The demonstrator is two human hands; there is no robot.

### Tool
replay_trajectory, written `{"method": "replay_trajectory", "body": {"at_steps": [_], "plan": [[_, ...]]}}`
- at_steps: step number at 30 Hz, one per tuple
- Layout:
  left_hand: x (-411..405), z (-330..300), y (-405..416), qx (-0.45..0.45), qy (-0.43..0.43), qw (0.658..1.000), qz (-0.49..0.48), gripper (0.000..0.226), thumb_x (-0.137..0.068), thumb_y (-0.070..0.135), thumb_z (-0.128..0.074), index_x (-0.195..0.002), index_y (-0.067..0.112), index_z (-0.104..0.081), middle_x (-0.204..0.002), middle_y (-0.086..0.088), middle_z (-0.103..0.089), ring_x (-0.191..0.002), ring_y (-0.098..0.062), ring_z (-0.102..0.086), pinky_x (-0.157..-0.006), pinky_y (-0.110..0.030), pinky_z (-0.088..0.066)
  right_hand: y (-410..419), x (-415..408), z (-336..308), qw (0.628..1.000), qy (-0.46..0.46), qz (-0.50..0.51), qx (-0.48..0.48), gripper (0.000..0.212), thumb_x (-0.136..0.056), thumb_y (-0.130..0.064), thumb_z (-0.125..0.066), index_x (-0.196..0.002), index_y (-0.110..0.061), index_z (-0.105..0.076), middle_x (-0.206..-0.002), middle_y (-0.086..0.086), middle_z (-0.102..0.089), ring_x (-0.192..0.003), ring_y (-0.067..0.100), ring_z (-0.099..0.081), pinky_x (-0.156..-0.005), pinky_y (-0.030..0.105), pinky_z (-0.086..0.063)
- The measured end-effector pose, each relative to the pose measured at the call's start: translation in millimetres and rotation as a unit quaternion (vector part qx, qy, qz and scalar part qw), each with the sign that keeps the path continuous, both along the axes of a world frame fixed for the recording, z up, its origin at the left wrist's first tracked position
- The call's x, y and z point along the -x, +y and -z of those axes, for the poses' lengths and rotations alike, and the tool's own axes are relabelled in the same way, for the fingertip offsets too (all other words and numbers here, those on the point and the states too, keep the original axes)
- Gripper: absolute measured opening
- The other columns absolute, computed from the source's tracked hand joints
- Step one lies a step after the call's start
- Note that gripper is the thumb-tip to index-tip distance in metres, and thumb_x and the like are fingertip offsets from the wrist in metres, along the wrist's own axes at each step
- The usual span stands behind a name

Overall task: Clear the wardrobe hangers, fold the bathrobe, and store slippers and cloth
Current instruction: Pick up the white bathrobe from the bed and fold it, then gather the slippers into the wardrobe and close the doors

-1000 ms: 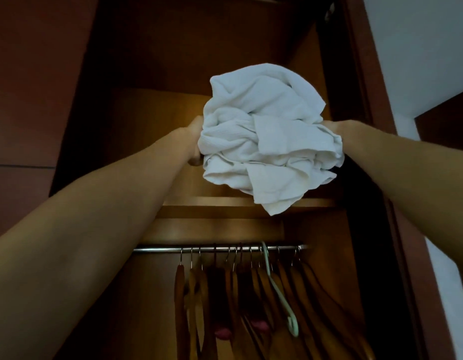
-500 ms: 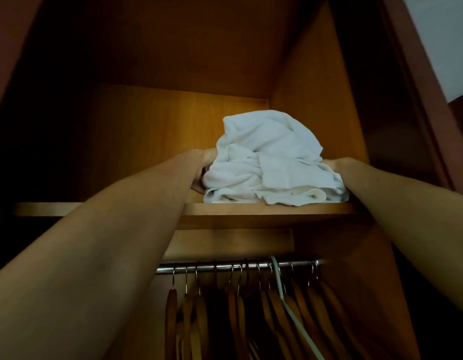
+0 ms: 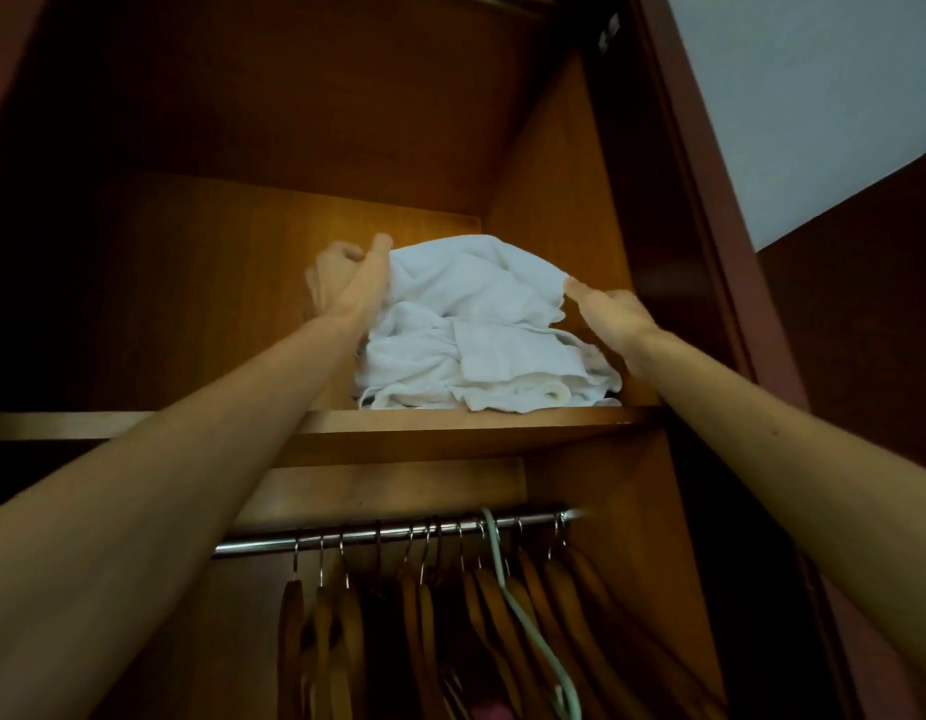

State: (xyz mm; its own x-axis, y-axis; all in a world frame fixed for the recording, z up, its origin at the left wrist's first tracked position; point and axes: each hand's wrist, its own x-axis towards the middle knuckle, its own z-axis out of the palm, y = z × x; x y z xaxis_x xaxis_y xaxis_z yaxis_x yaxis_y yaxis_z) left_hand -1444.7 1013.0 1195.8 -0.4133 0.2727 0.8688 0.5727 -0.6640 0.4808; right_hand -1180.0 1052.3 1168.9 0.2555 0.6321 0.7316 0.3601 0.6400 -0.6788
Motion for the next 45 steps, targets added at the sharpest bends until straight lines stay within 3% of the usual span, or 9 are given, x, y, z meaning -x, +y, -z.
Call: {"method": "replay_trajectory", "body": {"at_steps": [2,5,11,17,20,26,37,41,45], "plan": [[-11,18,-5,-0.079,0.085,0.993,-0.022,0.036,-0.088,0.057,-0.054,-0.110,0.030,-0.057,-0.116,0.006,-0.059,-0.109,-0.014,-0.055,-0.093,-0.035,-0.049,-22,-5,26,0.992,-0.086,0.055,-0.078,0.068,-0.093,-0.063,-0.052,-0.138,-0.012,-0.054,-0.139,0.003,-0.057,-0.122,0.021,-0.055,-0.095,0.030,-0.041],[-37,61,-13,-0.121,0.251,0.960,-0.031,0.037,-0.093,0.047,-0.061,-0.121,0.023,-0.059,-0.124,0.007,-0.057,-0.111,-0.008,-0.052,-0.088,-0.019,-0.040,-59,-15,81,0.968,-0.175,0.053,-0.173,0.066,-0.090,-0.057,-0.063,-0.141,-0.017,-0.052,-0.141,-0.004,-0.058,-0.128,0.009,-0.053,-0.103,0.022,-0.042],[-112,185,-51,-0.141,0.414,0.899,0.024,0.043,-0.086,0.047,-0.065,-0.119,0.021,-0.062,-0.118,0.009,-0.061,-0.106,-0.010,-0.056,-0.092,-0.032,-0.047,-114,-74,215,0.954,-0.217,0.084,-0.189,0.052,-0.087,-0.054,-0.068,-0.130,-0.024,-0.062,-0.125,-0.015,-0.064,-0.117,-0.001,-0.058,-0.099,0.026,-0.050],[-226,339,-74,-0.016,0.474,0.868,0.148,0.047,-0.087,0.047,-0.070,-0.124,0.019,-0.061,-0.118,0.009,-0.061,-0.106,-0.009,-0.057,-0.091,-0.023,-0.045,-174,-185,365,0.961,-0.237,0.131,-0.051,0.046,-0.089,-0.052,-0.068,-0.125,-0.023,-0.065,-0.123,-0.012,-0.065,-0.115,0.001,-0.059,-0.098,0.032,-0.050],[-294,419,-86,0.053,0.474,0.850,0.224,0.047,-0.086,0.052,-0.067,-0.122,0.021,-0.062,-0.117,0.011,-0.062,-0.102,-0.006,-0.058,-0.089,-0.028,-0.050,-213,-244,442,0.959,-0.232,0.158,0.041,0.043,-0.091,-0.052,-0.065,-0.123,-0.024,-0.066,-0.122,-0.012,-0.066,-0.113,0.002,-0.060,-0.097,0.034,-0.051],[-432,588,-127,0.179,0.507,0.756,0.372,0.047,-0.087,0.057,-0.063,-0.123,0.026,-0.061,-0.116,0.013,-0.063,-0.103,-0.005,-0.060,-0.087,-0.037,-0.053,-300,-345,592,0.930,-0.206,0.206,0.223,0.043,-0.091,-0.051,-0.062,-0.122,-0.022,-0.067,-0.118,-0.010,-0.067,-0.107,0.004,-0.063,-0.090,0.033,-0.054],[-598,870,-194,0.359,0.598,0.516,0.498,0.048,-0.088,0.052,-0.068,-0.125,0.023,-0.061,-0.119,0.010,-0.062,-0.103,-0.006,-0.059,-0.081,-0.025,-0.045,-418,-456,856,0.789,-0.034,0.288,0.541,0.031,-0.089,-0.042,-0.065,-0.113,-0.025,-0.074,-0.113,-0.005,-0.074,-0.102,0.014,-0.069,-0.086,0.038,-0.056],[-631,993,-199,0.400,0.607,0.462,0.508,0.040,-0.086,0.047,-0.070,-0.117,0.023,-0.063,-0.115,0.009,-0.065,-0.095,-0.008,-0.060,-0.076,-0.029,-0.050,-445,-485,967,0.728,0.002,0.315,0.608,0.030,-0.087,-0.041,-0.067,-0.112,-0.026,-0.074,-0.110,-0.005,-0.075,-0.100,0.014,-0.069,-0.084,0.038,-0.057],[-650,1136,-204,0.422,0.613,0.436,0.505,0.039,-0.084,0.045,-0.073,-0.115,0.022,-0.065,-0.113,0.009,-0.067,-0.092,-0.008,-0.061,-0.073,-0.026,-0.046,-463,-504,1100,0.699,0.008,0.322,0.639,0.028,-0.086,-0.037,-0.067,-0.110,-0.024,-0.076,-0.106,-0.006,-0.076,-0.095,0.012,-0.070,-0.081,0.032,-0.057]]}}
